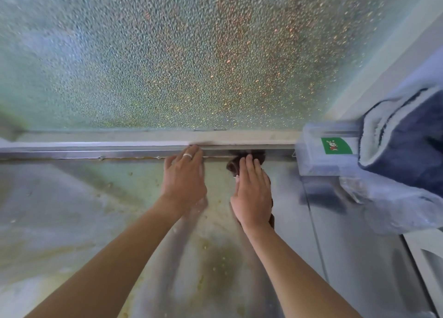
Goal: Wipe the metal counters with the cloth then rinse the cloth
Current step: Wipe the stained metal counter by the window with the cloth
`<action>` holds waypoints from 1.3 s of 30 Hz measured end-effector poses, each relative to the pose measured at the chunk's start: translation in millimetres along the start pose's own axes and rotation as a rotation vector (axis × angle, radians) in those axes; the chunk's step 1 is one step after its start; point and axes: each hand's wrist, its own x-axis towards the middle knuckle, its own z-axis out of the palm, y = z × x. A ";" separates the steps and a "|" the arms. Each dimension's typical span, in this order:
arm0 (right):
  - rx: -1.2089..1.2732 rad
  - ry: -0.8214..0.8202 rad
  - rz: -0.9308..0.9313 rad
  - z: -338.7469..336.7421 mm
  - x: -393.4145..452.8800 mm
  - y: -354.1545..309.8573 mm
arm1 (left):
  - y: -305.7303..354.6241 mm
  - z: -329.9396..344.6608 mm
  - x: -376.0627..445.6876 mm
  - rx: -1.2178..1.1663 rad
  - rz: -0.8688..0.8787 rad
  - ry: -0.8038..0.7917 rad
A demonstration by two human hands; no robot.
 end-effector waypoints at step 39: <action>0.334 -0.061 -0.184 -34.3 -117.6 -72.8 | 0.3 -53.9 -104.8 -0.323 -0.122 -0.251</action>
